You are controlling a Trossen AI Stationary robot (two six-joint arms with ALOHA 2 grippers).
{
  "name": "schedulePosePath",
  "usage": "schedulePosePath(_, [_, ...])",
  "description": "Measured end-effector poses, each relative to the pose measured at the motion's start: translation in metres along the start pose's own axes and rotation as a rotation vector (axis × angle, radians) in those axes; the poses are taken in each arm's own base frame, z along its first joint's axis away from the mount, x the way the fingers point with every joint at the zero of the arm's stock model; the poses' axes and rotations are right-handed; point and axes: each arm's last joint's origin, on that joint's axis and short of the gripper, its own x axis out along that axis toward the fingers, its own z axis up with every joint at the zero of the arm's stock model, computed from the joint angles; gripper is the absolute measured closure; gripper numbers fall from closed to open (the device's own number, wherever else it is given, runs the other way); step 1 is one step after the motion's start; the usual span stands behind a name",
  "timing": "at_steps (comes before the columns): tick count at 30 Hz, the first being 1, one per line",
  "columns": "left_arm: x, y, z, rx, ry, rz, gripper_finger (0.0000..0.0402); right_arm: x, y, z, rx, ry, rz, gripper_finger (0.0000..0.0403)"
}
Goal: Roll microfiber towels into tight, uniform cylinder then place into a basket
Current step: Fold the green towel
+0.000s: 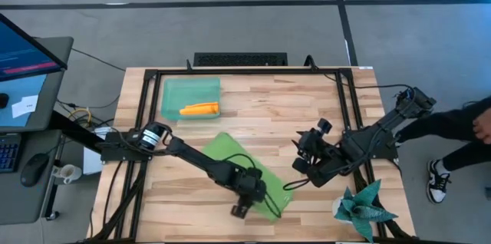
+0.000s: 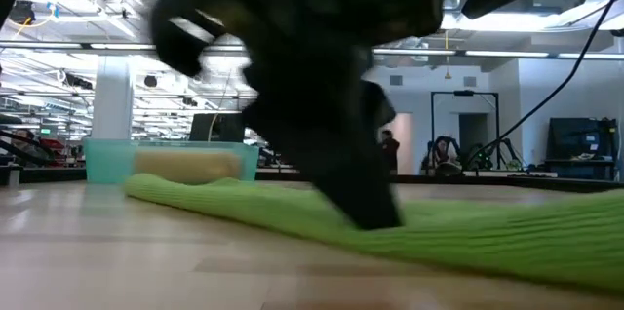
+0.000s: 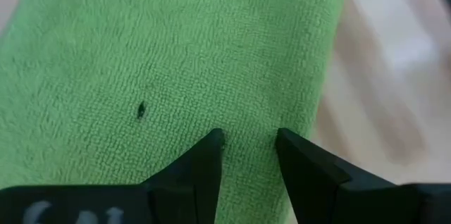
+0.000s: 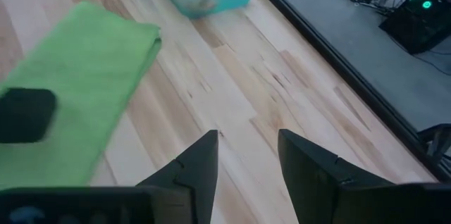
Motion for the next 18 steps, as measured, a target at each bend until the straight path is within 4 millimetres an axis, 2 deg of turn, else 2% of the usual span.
schedulePosePath(5, [-0.018,-0.026,-0.011,-0.022,0.146,-0.174,0.0272,0.004,-0.003,0.002,0.012,0.007,-0.018,0.0232])
schedulePosePath(8, [-0.028,-0.045,-0.016,-0.067,0.215,-0.208,0.0272,0.007,-0.004,0.004,0.027,0.009,-0.027,0.0232])
schedulePosePath(13, [-0.043,-0.07,-0.02,-0.072,0.247,-0.129,0.0272,0.013,-0.004,0.011,0.096,-0.009,-0.017,0.0232])
schedulePosePath(18, [-0.079,-0.094,-0.021,-0.08,0.207,0.039,0.0272,0.02,-0.004,0.021,0.163,-0.04,-0.004,0.0232])
